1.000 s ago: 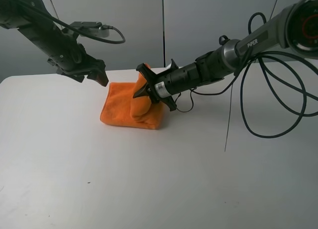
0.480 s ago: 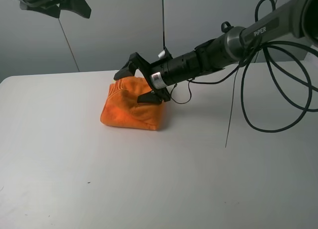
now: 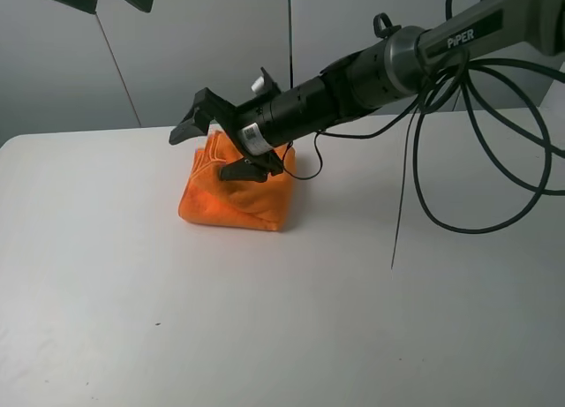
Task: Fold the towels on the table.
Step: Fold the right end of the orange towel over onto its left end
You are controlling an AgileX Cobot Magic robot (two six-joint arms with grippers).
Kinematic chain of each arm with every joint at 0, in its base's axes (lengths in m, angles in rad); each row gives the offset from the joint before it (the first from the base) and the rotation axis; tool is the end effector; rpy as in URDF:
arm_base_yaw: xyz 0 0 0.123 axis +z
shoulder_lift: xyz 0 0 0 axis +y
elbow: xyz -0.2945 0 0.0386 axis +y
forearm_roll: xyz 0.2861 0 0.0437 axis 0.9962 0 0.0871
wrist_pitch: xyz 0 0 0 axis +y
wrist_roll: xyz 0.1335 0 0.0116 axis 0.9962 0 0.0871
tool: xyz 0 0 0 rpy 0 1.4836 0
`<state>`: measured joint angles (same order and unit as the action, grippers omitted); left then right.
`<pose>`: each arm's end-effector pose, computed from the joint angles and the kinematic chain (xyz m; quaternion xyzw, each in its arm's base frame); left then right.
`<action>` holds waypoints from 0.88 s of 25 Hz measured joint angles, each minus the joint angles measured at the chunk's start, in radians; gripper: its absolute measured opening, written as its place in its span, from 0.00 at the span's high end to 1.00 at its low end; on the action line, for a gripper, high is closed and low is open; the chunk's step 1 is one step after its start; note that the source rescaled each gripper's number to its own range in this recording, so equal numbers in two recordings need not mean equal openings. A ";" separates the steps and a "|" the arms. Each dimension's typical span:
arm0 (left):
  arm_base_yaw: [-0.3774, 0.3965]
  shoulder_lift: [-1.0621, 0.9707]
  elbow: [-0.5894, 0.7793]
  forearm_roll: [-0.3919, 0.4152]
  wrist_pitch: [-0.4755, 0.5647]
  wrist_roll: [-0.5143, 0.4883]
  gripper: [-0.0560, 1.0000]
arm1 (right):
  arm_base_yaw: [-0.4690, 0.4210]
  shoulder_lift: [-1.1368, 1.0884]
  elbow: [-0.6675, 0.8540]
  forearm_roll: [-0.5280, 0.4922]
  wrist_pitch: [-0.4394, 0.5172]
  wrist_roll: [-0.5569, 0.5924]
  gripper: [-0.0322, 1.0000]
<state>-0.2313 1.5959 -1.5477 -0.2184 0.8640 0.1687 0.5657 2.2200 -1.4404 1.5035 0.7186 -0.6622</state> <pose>0.4083 -0.1188 0.3502 0.1489 0.9144 -0.1142 0.3587 0.3891 0.3514 0.0953 -0.0300 0.8697 0.4858 0.0818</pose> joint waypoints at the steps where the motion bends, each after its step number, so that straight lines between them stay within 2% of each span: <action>1: 0.000 -0.004 0.000 0.002 0.004 -0.001 0.01 | 0.002 0.000 0.000 -0.007 -0.016 0.003 0.00; 18: 0.000 -0.043 0.000 -0.003 0.055 -0.035 0.01 | 0.076 -0.007 0.000 -0.026 -0.011 0.024 0.00; 22: 0.000 -0.112 0.000 0.033 0.055 -0.040 0.01 | 0.070 -0.044 0.000 -0.052 -0.017 0.024 0.00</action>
<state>-0.2313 1.4836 -1.5477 -0.1851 0.9186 0.1283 0.6358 2.1758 -1.4404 1.4517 0.7013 -0.6378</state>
